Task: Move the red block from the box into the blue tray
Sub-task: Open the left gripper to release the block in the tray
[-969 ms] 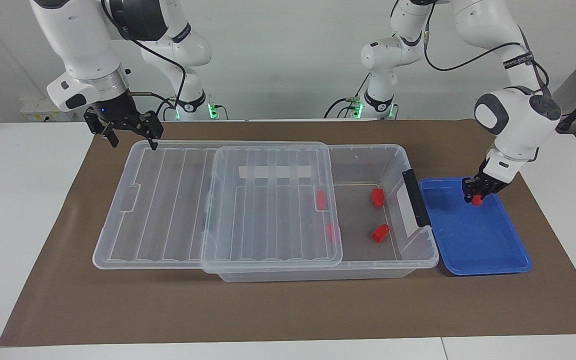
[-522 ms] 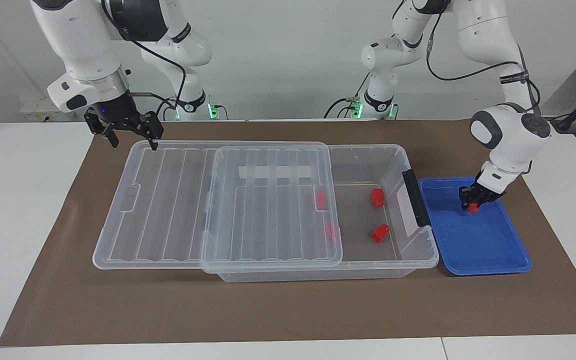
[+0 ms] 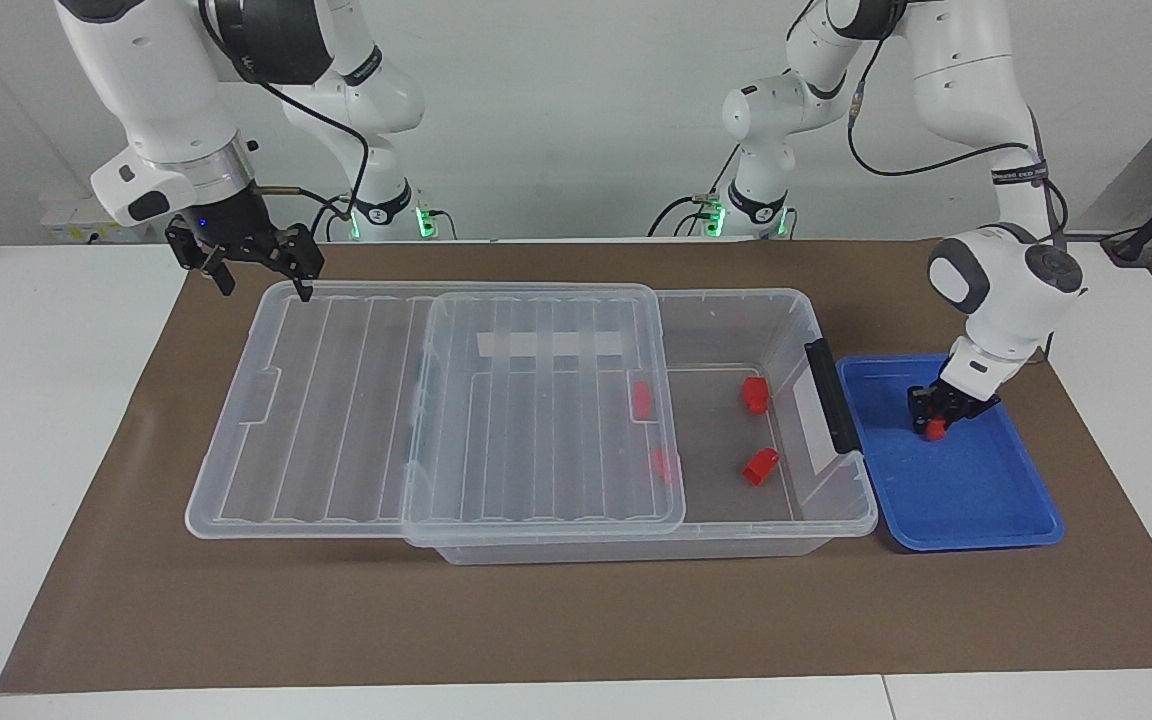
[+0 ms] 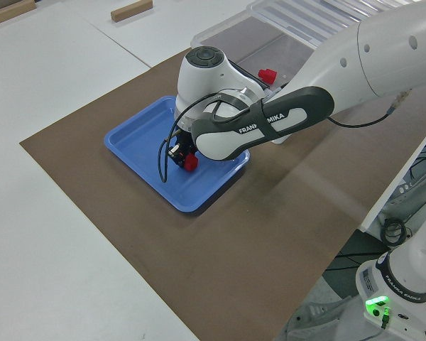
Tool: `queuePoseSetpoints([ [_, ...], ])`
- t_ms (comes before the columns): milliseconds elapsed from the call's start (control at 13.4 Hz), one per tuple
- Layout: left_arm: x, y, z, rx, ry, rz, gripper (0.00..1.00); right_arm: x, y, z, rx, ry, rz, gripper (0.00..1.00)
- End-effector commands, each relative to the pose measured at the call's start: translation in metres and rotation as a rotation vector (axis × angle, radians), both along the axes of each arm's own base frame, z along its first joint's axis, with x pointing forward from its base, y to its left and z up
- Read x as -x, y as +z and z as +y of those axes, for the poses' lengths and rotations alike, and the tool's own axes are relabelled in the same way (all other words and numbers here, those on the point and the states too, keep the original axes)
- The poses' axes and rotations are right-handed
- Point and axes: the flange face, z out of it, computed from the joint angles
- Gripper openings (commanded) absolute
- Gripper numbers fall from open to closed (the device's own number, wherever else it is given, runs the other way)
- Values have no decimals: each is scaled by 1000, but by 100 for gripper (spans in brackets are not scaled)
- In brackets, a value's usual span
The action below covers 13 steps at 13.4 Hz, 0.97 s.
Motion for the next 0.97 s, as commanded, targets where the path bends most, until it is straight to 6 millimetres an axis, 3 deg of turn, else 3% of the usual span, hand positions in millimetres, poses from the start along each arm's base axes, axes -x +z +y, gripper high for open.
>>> queuePoseSetpoints([
  [0, -11, 34, -2, 16, 7, 32, 76, 6, 0, -3, -17, -16, -7, 100],
  [224, -27, 139, -26, 36, 65, 106, 83, 5, 1, -3, -17, -18, -9, 100],
  [373, -23, 192, -44, 37, 103, 122, 100, 4, 1, -16, -17, -36, -16, 100],
  [596, -6, 256, -77, 34, 152, 75, 100, 5, -10, -48, -14, -49, -52, 98],
  [746, 13, 288, -100, 30, 117, 53, 100, 6, -24, -70, -9, -35, -80, 84],
  [895, 30, 300, -128, 26, 81, 98, 100, 4, -31, -83, -5, -30, -100, 58],
])
